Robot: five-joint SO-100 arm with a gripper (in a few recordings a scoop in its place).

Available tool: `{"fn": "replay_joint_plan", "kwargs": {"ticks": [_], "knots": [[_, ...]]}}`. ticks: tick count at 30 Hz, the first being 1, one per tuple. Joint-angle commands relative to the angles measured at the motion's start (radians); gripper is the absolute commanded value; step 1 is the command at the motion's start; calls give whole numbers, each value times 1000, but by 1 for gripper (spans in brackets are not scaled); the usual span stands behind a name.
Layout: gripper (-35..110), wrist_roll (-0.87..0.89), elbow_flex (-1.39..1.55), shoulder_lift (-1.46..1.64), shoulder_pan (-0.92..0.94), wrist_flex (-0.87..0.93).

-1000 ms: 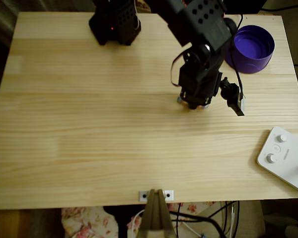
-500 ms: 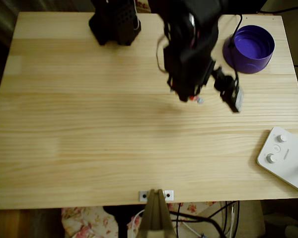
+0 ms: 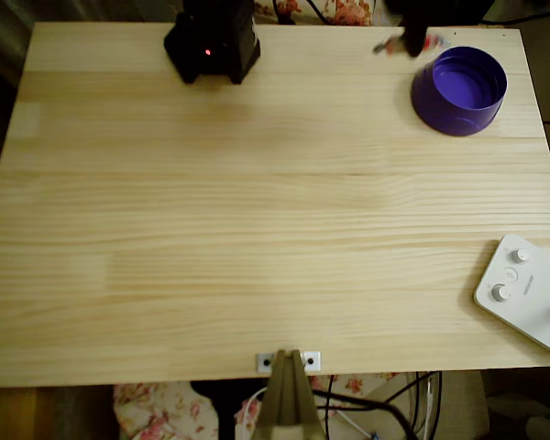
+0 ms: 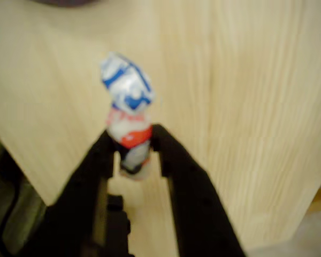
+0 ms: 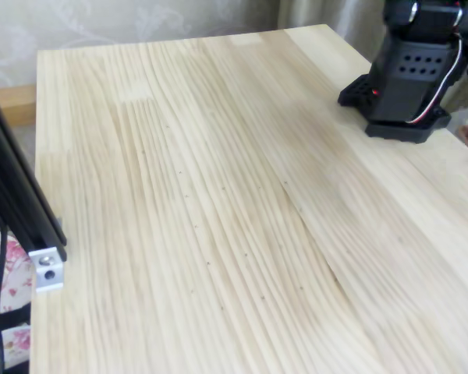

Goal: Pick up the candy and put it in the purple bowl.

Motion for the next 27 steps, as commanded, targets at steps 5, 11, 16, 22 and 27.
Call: {"fn": "replay_joint_plan", "kwargs": {"ticks": [5,11,16,22,27], "knots": [[0,9,-236,-84,-147,-81],[0,-8,-380,-282,-173,-138],[0,-23,-492,-408,-153,-156],[0,-17,-488,-474,-141,-198],[0,-31,-476,-505,-133,-238]]}}
